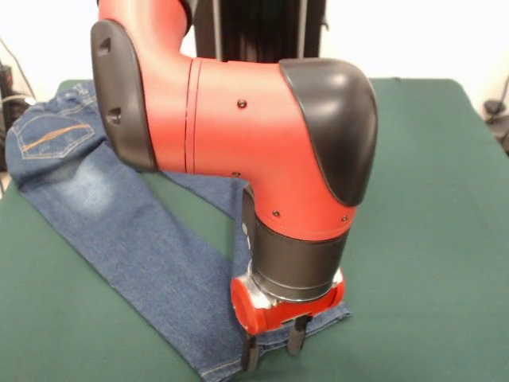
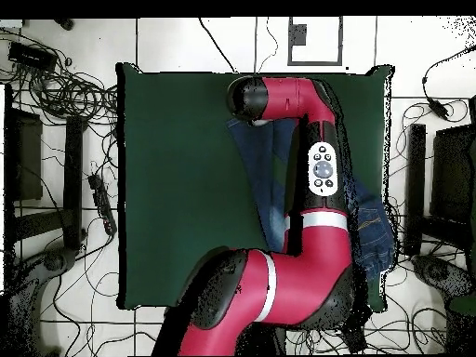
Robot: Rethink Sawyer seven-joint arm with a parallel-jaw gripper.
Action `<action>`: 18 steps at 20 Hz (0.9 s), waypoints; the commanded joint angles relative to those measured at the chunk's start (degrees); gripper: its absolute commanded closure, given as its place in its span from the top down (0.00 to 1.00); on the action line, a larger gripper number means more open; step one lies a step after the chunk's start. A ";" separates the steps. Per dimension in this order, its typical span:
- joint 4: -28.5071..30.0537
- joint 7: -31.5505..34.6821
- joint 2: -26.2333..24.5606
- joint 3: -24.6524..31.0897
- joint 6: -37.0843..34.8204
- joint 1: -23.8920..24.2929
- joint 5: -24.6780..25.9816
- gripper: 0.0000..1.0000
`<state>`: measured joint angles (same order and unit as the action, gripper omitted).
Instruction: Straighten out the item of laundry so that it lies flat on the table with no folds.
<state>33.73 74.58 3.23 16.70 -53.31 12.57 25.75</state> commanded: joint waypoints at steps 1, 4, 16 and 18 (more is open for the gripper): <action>4.68 8.60 0.87 -2.85 -7.22 -3.32 -0.09 1.00; 7.40 9.27 2.81 -4.04 -7.34 -3.69 -0.96 1.00; 8.24 10.70 4.95 -6.70 -8.64 -5.41 -2.89 1.00; 8.17 10.76 4.52 -6.79 -7.96 -5.36 -3.16 1.00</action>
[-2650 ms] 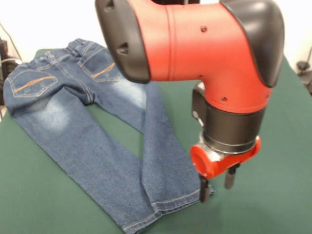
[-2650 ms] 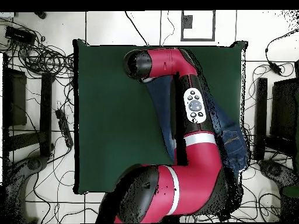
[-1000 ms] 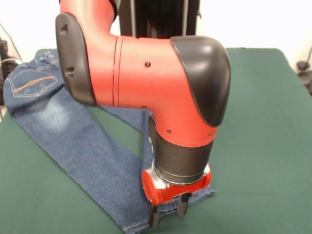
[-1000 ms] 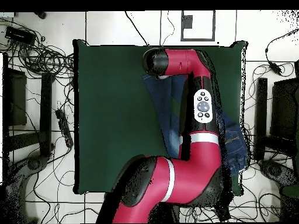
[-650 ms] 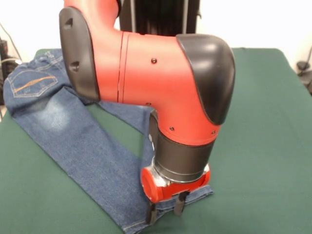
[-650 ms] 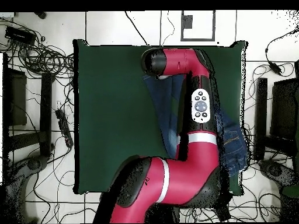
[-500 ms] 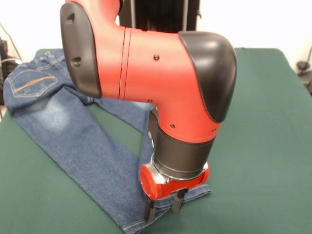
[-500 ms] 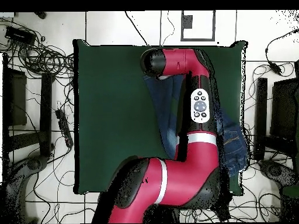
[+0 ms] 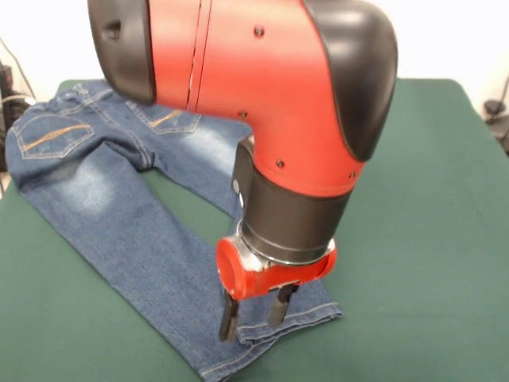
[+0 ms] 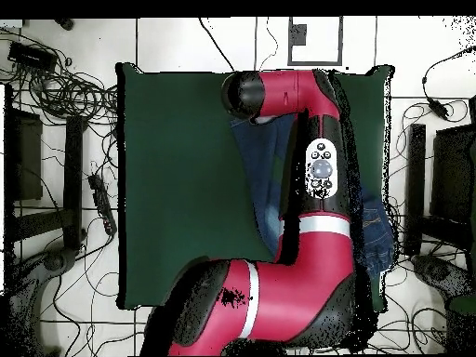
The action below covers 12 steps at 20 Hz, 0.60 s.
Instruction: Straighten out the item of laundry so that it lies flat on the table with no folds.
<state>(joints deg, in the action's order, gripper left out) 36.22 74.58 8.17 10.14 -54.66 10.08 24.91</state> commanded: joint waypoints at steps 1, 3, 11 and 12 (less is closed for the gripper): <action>5.46 10.99 -0.90 -0.24 -5.80 -2.89 -2.34 1.00; 4.68 11.53 -1.76 -0.42 -5.13 -3.10 -2.49 1.00; 3.37 8.42 -4.01 1.39 -5.00 -0.93 -4.74 1.00; 2.83 7.36 -4.35 1.85 -5.76 -0.40 -5.12 1.00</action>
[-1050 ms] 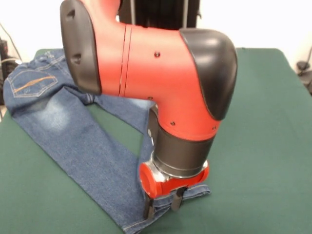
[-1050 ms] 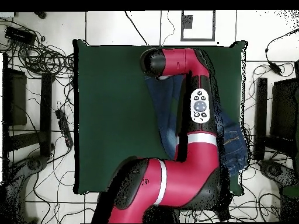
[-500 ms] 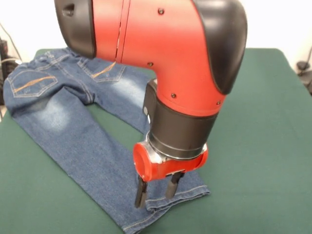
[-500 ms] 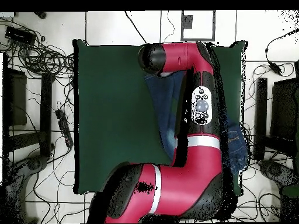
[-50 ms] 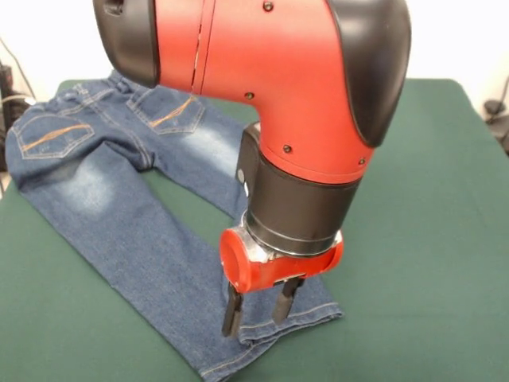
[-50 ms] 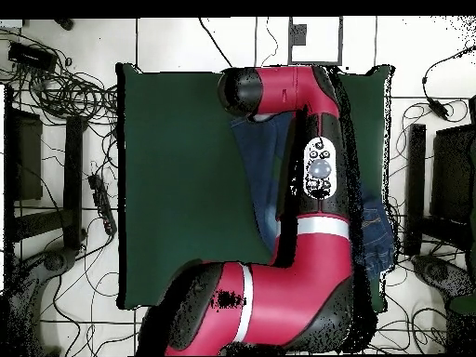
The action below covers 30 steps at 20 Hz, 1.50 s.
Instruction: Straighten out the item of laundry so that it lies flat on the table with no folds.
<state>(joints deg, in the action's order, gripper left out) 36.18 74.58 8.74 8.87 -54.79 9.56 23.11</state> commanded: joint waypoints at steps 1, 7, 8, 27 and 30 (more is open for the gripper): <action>2.32 6.30 -5.26 3.59 -6.39 0.65 -3.69 1.00; -6.83 0.91 -10.14 4.54 -15.28 1.81 -3.99 1.00; -8.40 0.81 -10.96 4.46 -16.69 1.60 -3.65 1.00; -27.39 -1.58 -19.82 13.88 -33.42 0.48 6.66 1.00; -26.92 -1.60 -19.49 14.27 -33.02 0.60 7.10 1.00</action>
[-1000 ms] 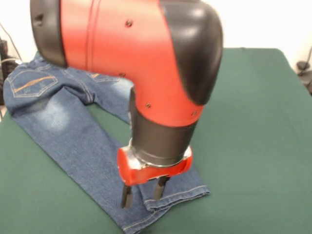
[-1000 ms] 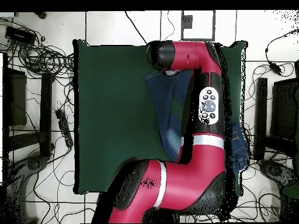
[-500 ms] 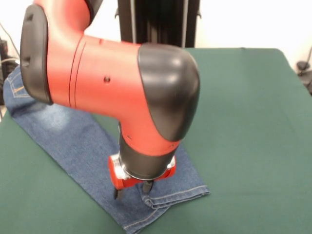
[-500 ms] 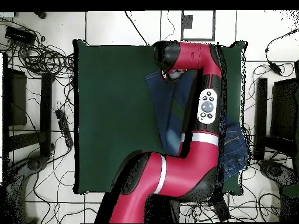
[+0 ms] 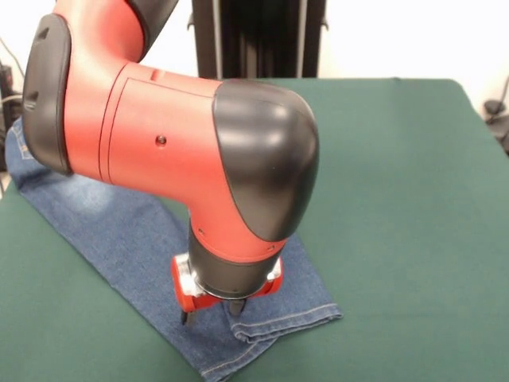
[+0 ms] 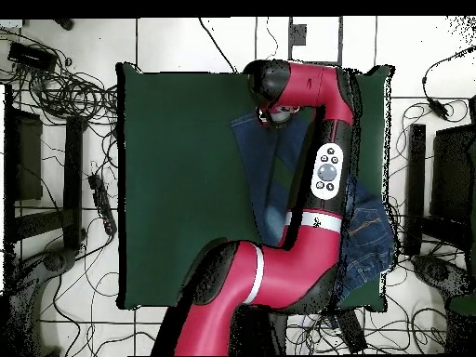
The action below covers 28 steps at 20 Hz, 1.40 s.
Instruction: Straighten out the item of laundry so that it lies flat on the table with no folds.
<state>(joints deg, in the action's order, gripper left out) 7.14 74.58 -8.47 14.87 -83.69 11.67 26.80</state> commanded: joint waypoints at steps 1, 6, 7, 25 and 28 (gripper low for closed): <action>2.22 -1.62 -2.16 8.38 -4.08 -1.51 3.59 1.00; 4.05 -1.91 -0.63 7.33 -4.18 -1.19 2.17 1.00; 4.58 -1.69 -0.18 7.12 -4.11 -1.13 1.47 1.00; 7.63 3.09 0.51 6.56 -2.45 -2.61 -4.92 1.00; 7.37 3.01 0.01 6.68 -2.20 -2.54 -4.66 1.00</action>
<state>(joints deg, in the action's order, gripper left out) 6.75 74.58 -8.20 15.67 -83.82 11.59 23.64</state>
